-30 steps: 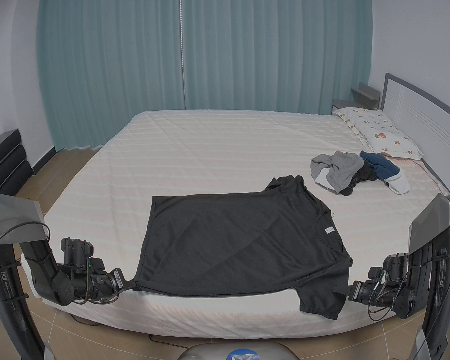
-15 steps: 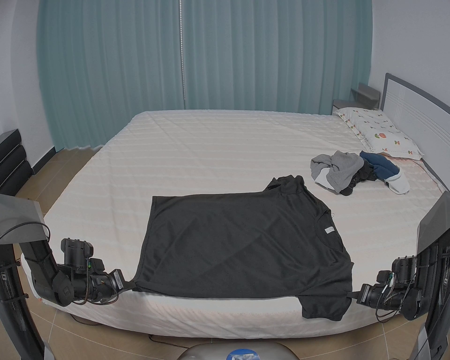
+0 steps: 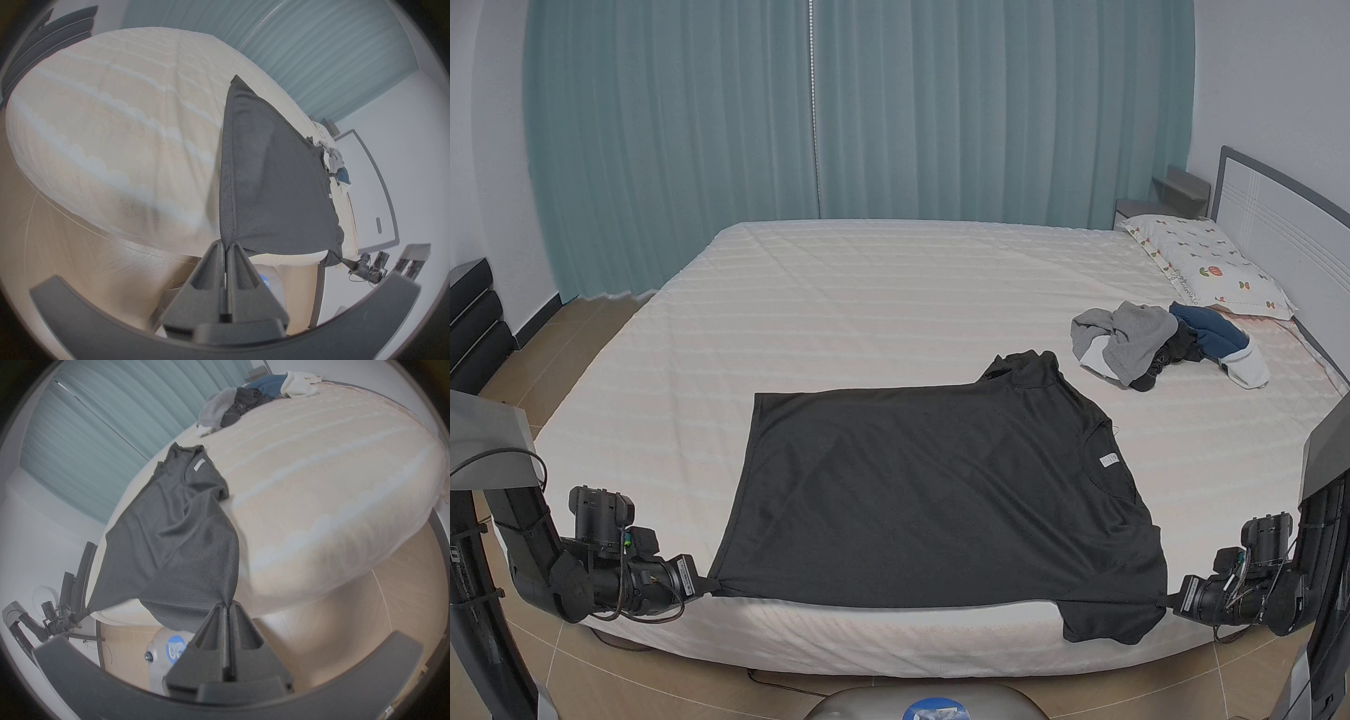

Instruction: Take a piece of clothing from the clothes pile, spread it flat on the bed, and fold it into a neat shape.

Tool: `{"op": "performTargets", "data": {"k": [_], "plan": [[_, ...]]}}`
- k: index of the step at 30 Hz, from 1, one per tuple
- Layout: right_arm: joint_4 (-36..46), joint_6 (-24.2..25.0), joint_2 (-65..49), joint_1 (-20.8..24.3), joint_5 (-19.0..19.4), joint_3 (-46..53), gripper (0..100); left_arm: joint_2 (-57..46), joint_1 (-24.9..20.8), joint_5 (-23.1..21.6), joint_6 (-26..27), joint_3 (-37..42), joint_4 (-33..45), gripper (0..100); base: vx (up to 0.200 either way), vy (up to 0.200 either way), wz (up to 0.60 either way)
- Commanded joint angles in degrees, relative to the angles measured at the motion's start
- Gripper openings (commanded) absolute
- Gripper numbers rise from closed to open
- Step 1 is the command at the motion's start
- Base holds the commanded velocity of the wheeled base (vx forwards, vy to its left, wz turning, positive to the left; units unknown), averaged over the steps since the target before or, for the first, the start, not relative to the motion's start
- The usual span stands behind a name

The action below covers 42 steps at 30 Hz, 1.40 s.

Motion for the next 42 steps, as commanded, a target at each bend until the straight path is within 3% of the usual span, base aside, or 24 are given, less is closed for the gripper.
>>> {"op": "performTargets", "data": {"k": [1,8,21,27,42], "plan": [[7.32,-1.84,-6.25,0.02,-1.31,1.01,0,-0.35,0.13,0.06,3.29,2.02,0.08,0,0.000,0.000,0.00],[13.91,-2.81,-11.87,-0.16,-1.57,1.01,0,-1.23,0.13,1.12,4.79,2.90,0.08,0,0.000,0.000,0.00],[24.28,-4.92,-16.97,0.02,-4.30,1.01,0,-1.49,0.31,5.16,14.89,7.21,0.08,0,0.000,0.000,0.00],[25.34,-4.92,-17.85,-0.07,-5.71,1.01,0,-2.37,-0.22,5.33,15.42,8.35,0.70,0,0.000,0.000,0.00],[37.03,-9.05,-24.62,-0.07,-7.46,1.01,0,-3.51,-2.42,12.28,21.84,13.10,0.96,0,0.000,0.000,0.00]]}}
